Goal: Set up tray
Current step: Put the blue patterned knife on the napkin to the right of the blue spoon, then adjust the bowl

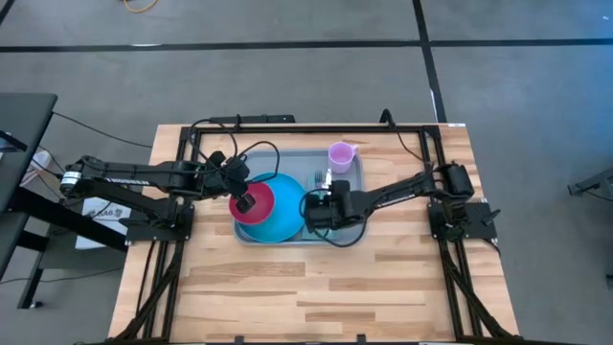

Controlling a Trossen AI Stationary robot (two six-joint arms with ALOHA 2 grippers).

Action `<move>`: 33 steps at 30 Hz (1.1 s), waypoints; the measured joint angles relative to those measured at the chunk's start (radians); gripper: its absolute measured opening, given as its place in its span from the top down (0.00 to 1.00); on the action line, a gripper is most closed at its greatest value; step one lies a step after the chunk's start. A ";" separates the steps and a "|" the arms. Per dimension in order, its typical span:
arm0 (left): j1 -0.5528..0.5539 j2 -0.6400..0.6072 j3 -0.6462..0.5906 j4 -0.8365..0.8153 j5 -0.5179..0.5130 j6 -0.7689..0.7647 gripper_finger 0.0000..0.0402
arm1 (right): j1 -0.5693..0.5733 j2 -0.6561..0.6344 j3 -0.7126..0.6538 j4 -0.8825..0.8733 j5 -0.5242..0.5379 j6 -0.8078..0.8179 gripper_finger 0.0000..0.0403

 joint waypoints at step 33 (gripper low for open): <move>0.000 0.000 0.000 0.000 0.000 0.000 0.81 | -0.035 0.065 -0.054 0.002 -0.110 0.092 0.87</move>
